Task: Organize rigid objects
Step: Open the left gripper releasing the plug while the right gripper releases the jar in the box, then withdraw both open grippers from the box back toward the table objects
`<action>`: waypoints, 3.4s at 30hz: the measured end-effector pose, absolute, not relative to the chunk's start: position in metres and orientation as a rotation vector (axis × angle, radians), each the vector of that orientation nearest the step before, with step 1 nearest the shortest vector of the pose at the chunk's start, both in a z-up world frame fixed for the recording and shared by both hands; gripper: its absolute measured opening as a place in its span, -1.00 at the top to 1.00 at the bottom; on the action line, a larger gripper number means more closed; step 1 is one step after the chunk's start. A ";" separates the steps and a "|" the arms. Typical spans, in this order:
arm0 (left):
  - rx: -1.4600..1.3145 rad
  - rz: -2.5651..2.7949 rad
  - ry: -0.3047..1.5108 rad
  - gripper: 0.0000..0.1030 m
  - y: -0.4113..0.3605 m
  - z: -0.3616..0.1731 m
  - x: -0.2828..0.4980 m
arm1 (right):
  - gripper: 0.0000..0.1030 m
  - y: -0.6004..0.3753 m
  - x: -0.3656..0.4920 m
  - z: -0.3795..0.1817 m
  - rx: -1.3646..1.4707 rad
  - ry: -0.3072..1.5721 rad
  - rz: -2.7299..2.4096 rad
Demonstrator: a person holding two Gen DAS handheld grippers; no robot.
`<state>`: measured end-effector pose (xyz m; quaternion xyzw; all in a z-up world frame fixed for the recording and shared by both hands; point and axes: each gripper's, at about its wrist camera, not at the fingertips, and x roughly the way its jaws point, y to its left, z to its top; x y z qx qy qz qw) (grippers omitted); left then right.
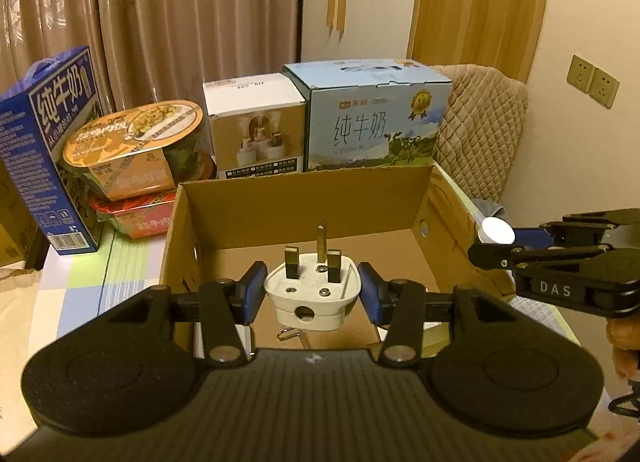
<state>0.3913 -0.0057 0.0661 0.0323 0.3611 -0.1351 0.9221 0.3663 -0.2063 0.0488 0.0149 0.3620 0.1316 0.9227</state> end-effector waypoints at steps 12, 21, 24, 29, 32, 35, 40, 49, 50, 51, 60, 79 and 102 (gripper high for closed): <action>0.054 -0.263 0.784 0.15 -0.007 0.038 0.422 | 0.48 -0.217 0.384 0.021 0.039 0.791 0.257; -0.007 -0.245 0.780 -0.09 -0.009 0.025 0.431 | 0.48 -0.221 0.388 0.019 0.047 0.795 0.255; -0.001 -0.239 0.768 -0.14 -0.009 0.027 0.428 | 0.48 -0.222 0.387 0.019 0.050 0.795 0.254; 0.012 -0.232 0.767 -0.14 -0.006 0.031 0.421 | 0.48 -0.224 0.385 0.021 0.064 0.792 0.252; 0.019 -0.232 0.767 -0.14 -0.005 0.033 0.418 | 0.48 -0.223 0.384 0.023 0.064 0.791 0.253; 0.016 -0.235 0.767 -0.14 -0.004 0.034 0.415 | 0.48 -0.222 0.382 0.026 0.067 0.789 0.252; 0.019 -0.233 0.775 -0.14 -0.002 0.033 0.412 | 0.48 -0.217 0.379 0.029 0.065 0.787 0.254; 0.024 -0.242 0.778 -0.14 -0.002 0.032 0.410 | 0.48 -0.214 0.381 0.031 0.066 0.784 0.256; 0.024 -0.242 0.778 -0.14 -0.002 0.031 0.410 | 0.48 -0.214 0.381 0.031 0.067 0.784 0.257; 0.024 -0.242 0.778 -0.14 -0.002 0.031 0.411 | 0.48 -0.213 0.382 0.030 0.069 0.784 0.259; 0.028 -0.239 0.777 -0.54 -0.003 0.031 0.409 | -0.37 -0.229 0.380 0.034 0.191 0.695 0.271; 0.022 -0.221 0.760 -0.65 0.003 0.062 0.365 | -0.37 -0.232 0.334 0.077 0.139 0.661 0.263; -0.019 -0.208 0.730 -0.98 0.015 0.094 0.249 | -0.37 -0.229 0.220 0.101 0.150 0.664 0.278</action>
